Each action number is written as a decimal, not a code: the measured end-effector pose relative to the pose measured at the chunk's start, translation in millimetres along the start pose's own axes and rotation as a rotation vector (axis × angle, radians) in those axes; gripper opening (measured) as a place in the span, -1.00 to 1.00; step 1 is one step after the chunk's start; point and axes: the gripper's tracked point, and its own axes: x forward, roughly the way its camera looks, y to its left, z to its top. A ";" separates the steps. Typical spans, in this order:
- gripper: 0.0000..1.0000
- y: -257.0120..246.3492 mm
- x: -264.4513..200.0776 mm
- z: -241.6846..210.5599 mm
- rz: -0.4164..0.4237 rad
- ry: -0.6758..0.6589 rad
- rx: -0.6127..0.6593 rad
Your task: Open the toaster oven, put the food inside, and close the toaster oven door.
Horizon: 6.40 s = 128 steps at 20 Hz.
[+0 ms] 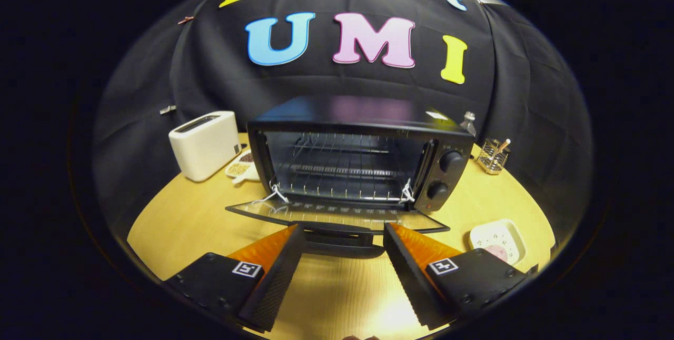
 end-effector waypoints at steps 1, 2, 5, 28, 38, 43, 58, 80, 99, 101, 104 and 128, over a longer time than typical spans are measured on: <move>0.95 0.2 0.9 -12.0 0.014 0.032 0.007; 0.94 -0.9 1.2 -24.5 0.016 0.063 0.007; 0.98 -13.4 -11.1 -45.1 0.032 0.127 -0.014; 0.99 -331.6 -68.3 -44.7 0.008 0.339 0.400; 0.99 -358.7 -9.9 -94.3 0.149 0.469 0.402; 0.97 -352.8 4.4 -97.8 0.192 0.475 0.414; -0.55 -365.7 9.2 -118.1 0.037 0.551 0.357; -0.87 -328.4 2.4 -96.5 0.074 0.499 0.840; -0.87 -248.8 -56.7 -24.9 0.084 0.275 1.021; -0.87 -225.9 -57.4 -26.0 0.102 0.278 1.040; -0.87 -187.9 -57.9 -24.8 0.138 0.292 1.032; -0.88 -62.4 104.5 43.6 0.123 0.101 1.196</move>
